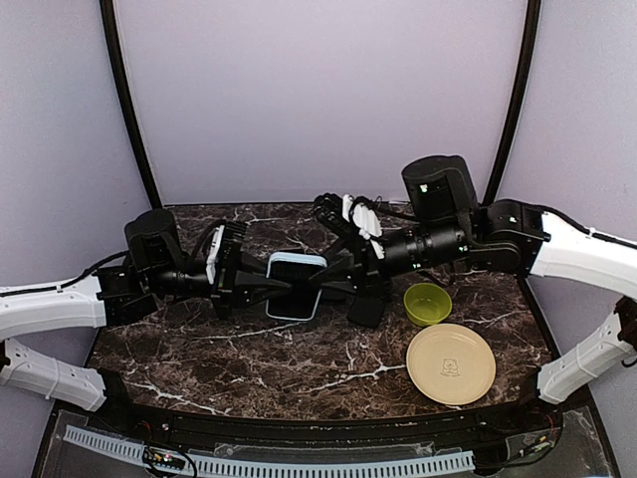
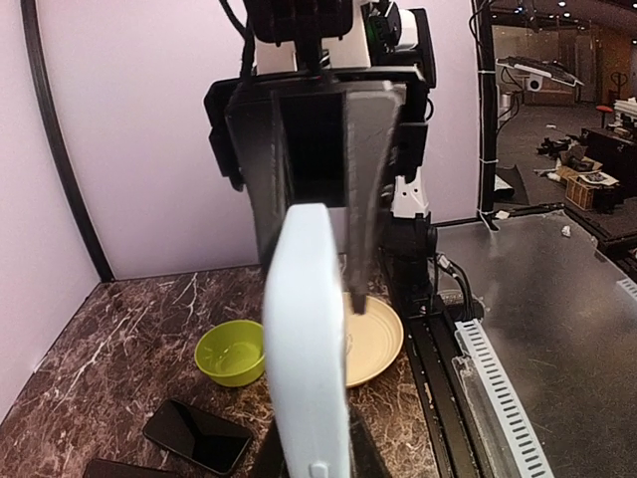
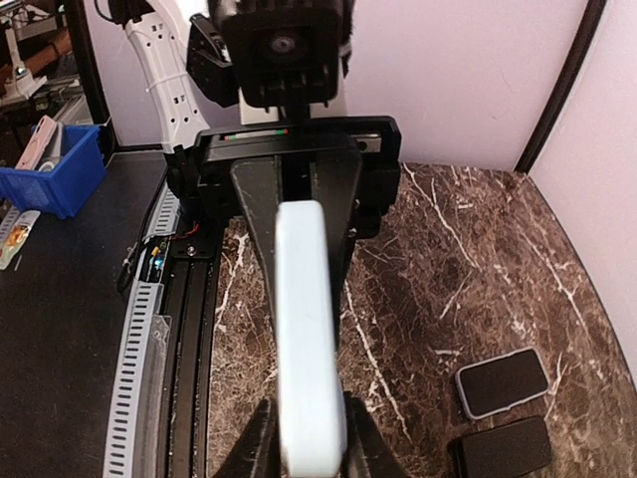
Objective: Put the phone into the phone case
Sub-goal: Pass from the right arm to the left, then pass from the left arm to the right, then pass from the right arm to the left, then place the phone with the phone case at the center of the board.
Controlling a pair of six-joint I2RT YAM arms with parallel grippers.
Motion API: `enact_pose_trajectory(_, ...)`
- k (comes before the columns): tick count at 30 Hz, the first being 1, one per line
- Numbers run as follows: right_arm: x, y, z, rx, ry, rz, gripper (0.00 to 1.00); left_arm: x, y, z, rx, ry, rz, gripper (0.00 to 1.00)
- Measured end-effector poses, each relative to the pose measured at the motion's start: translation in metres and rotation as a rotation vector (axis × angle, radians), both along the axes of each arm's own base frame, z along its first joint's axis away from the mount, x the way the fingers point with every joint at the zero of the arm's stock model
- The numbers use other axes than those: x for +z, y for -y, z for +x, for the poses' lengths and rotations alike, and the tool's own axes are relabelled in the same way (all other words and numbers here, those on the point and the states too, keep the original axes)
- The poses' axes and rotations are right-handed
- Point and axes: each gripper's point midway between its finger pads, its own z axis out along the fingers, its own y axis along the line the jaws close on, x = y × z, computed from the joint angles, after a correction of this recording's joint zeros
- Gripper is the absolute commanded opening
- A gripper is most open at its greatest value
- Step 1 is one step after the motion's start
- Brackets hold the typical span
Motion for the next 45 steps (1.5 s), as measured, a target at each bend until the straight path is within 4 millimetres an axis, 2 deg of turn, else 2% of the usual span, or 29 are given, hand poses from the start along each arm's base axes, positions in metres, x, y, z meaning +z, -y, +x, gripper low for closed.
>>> enact_pose_trajectory(3,0.005,0.003,-0.001,-0.01,-0.002,0.048,0.51,0.0,-0.001,0.004,0.026,-0.019,-0.006,0.0)
enact_pose_trajectory(6,-0.001,0.008,-0.004,-0.025,-0.021,0.095,0.5,0.002,-0.005,0.005,0.05,-0.035,-0.03,0.0)
enact_pose_trajectory(10,-0.022,0.006,-0.006,-0.027,-0.08,0.113,0.45,0.009,-0.007,0.004,0.054,-0.064,-0.064,0.0)
enact_pose_trajectory(14,-0.022,-0.002,-0.004,-0.023,-0.116,0.16,0.3,0.011,-0.006,0.003,0.034,-0.131,-0.102,0.0)
enact_pose_trajectory(19,-0.014,-0.008,-0.002,-0.02,-0.128,0.214,0.02,0.011,0.004,-0.002,-0.045,-0.238,-0.146,0.0)
enact_pose_trajectory(24,-0.012,-0.009,-0.001,-0.024,-0.175,0.23,0.0,0.014,0.004,-0.004,-0.07,-0.27,-0.163,0.01)
enact_pose_trajectory(26,-0.012,-0.008,0.0,-0.028,-0.187,0.229,0.0,0.013,0.005,-0.004,-0.07,-0.28,-0.162,0.3)
enact_pose_trajectory(27,-0.012,-0.008,0.001,-0.032,-0.193,0.228,0.0,0.013,0.005,-0.003,-0.068,-0.285,-0.162,0.54)
enact_pose_trajectory(28,-0.013,-0.008,0.002,-0.036,-0.2,0.225,0.0,0.013,0.005,-0.002,-0.062,-0.28,-0.164,0.63)
enact_pose_trajectory(29,-0.016,-0.008,0.004,-0.043,-0.21,0.215,0.0,0.014,0.005,0.0,-0.047,-0.283,-0.169,0.77)
enact_pose_trajectory(31,-0.025,-0.007,0.005,-0.059,-0.24,0.186,0.0,0.017,0.004,0.008,-0.001,-0.278,-0.183,0.86)
enact_pose_trajectory(32,-0.031,-0.007,0.007,-0.072,-0.257,0.169,0.0,0.017,0.003,0.012,0.025,-0.278,-0.186,0.9)
enact_pose_trajectory(36,-0.052,-0.002,0.018,-0.148,-0.337,0.103,0.0,0.019,-0.005,0.042,0.222,-0.259,-0.203,0.93)
enact_pose_trajectory(41,-0.085,0.0,0.029,-0.239,-0.49,0.02,0.0,0.02,-0.029,0.092,0.55,-0.214,-0.205,0.93)
enact_pose_trajectory(45,-0.119,0.0,0.036,-0.322,-0.64,-0.062,0.0,0.017,-0.048,0.119,0.743,-0.18,-0.175,0.93)
